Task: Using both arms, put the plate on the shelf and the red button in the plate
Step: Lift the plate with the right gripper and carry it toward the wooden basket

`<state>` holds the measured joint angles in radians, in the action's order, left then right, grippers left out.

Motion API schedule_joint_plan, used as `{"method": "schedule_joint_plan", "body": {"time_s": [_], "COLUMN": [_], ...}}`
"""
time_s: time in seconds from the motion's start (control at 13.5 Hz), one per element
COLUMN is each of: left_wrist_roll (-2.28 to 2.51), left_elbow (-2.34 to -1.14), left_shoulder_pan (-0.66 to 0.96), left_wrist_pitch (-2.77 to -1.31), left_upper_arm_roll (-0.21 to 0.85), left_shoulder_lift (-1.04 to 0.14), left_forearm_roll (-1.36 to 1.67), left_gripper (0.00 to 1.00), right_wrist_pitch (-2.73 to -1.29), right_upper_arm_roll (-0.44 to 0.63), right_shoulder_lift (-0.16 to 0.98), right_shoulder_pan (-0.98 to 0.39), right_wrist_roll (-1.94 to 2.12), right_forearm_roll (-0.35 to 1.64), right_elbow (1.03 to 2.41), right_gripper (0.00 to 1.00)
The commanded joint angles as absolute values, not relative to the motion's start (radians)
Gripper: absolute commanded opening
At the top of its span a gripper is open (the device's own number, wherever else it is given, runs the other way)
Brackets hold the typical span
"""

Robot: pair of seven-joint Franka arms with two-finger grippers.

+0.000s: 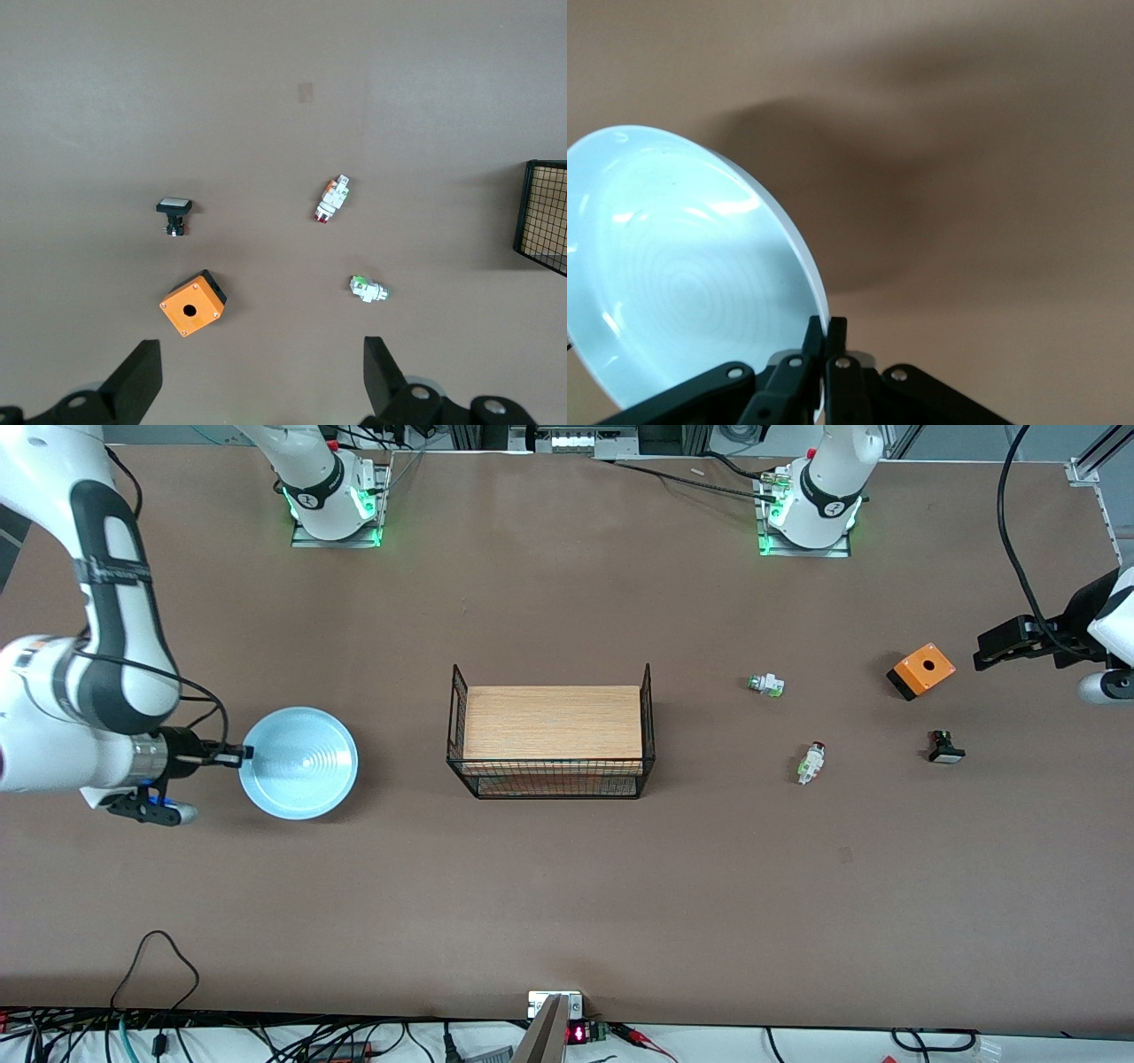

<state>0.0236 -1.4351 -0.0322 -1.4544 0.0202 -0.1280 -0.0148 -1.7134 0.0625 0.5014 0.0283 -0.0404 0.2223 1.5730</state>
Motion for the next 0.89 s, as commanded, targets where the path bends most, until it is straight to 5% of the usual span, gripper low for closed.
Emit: {"method": "schedule_joint_plan", "body": {"time_s": [0.0, 0.52, 0.82], "left_wrist_roll": [0.008, 0.005, 0.003], "left_elbow": [-1.408, -1.408, -1.408], "left_shoulder_pan": [-0.025, -0.041, -0.063], "left_wrist_pitch": [-1.445, -1.446, -1.448], "left_upper_arm_roll": [0.02, 0.015, 0.012], "left_shoulder_lift": [-0.141, -0.14, -0.146], "left_forearm_roll": [-0.038, -0.029, -0.011], "left_gripper": [1.0, 1.0, 1.0], "right_wrist_pitch": [-1.629, -1.33, -1.287], "right_upper_arm_roll": [0.055, 0.048, 0.01], "right_shoulder_lift": [0.444, 0.295, 0.281], "right_shoulder_pan": [0.044, -0.02, -0.13], "right_wrist_roll": [-0.04, -0.366, -0.57], "right_forearm_roll": [0.279, 0.333, 0.327], "right_elbow": [1.577, 1.481, 1.413], "right_gripper": [0.0, 0.0, 0.0]}}
